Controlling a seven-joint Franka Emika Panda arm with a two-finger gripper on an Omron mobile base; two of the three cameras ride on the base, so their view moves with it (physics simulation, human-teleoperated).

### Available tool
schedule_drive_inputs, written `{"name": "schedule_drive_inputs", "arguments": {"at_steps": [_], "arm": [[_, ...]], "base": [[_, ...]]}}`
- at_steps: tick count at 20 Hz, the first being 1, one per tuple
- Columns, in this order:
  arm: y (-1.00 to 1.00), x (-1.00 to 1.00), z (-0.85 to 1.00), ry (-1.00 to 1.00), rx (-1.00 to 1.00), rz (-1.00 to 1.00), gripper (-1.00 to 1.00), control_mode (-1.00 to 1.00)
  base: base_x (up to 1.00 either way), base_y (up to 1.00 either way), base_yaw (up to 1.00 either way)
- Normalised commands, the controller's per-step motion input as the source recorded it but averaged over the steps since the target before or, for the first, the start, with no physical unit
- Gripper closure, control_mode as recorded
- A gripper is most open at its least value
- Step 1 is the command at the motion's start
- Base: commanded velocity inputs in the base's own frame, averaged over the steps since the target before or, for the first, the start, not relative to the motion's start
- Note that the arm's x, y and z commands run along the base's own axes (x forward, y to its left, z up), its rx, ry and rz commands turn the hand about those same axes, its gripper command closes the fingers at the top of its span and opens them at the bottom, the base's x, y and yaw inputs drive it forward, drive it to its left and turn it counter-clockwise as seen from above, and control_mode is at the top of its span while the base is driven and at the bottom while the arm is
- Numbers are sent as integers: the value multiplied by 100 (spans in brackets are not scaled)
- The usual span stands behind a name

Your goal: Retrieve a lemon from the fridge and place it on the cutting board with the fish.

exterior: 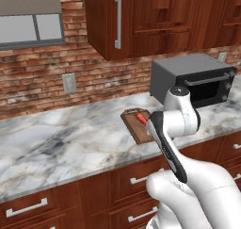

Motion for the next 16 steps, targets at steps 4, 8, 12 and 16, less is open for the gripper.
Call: {"name": "schedule_drive_inputs", "arguments": {"at_steps": [4,8,12,16], "arm": [[0,69,-33,8,0,-7,100,-100],[0,86,-2,19,0,-2,100,-100],[0,59,2,15,2,0,100,-100],[1,36,-1,4,0,0,100,-100]], "base": [[0,0,0],[0,0,0],[0,0,0],[0,0,0]]}}
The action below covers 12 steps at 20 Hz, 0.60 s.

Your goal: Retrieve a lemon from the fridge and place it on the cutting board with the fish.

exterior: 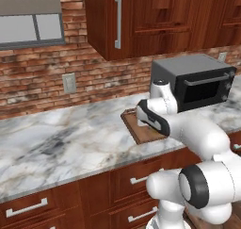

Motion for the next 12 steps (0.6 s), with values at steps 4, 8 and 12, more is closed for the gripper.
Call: {"name": "schedule_drive_inputs", "arguments": {"at_steps": [4,8,12], "arm": [[3,34,-10,0,0,-3,100,-100],[18,55,-21,-1,0,-13,100,-100],[10,43,-32,-3,0,-18,100,-100]], "base": [[0,0,0],[0,0,0],[0,0,0]]}}
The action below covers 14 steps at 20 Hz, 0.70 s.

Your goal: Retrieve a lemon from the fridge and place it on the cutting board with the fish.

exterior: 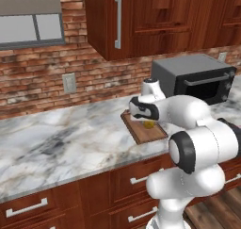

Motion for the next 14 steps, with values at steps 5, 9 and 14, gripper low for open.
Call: {"name": "schedule_drive_inputs", "arguments": {"at_steps": [5,9,14], "arm": [[6,44,-30,-2,0,-16,100,-100],[0,44,-27,-2,0,-3,100,-100],[0,35,-26,-2,0,-2,100,-100]], "base": [[0,0,0],[0,0,0],[0,0,0]]}}
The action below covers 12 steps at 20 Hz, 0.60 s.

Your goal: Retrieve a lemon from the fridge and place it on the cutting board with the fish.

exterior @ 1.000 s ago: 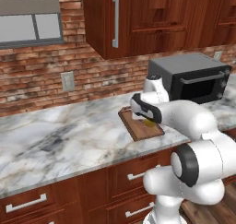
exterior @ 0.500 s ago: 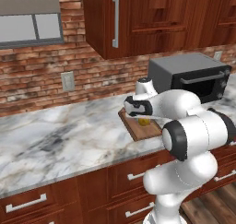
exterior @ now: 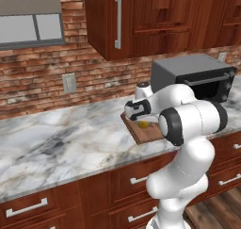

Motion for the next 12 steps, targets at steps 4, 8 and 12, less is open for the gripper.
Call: {"name": "schedule_drive_inputs", "arguments": {"at_steps": [4,8,12], "arm": [[0,31,-28,0,0,-3,100,-100],[0,31,-26,0,0,-4,100,-100],[0,22,-19,-1,0,-3,100,-100]], "base": [[0,0,0],[0,0,0],[0,0,0]]}}
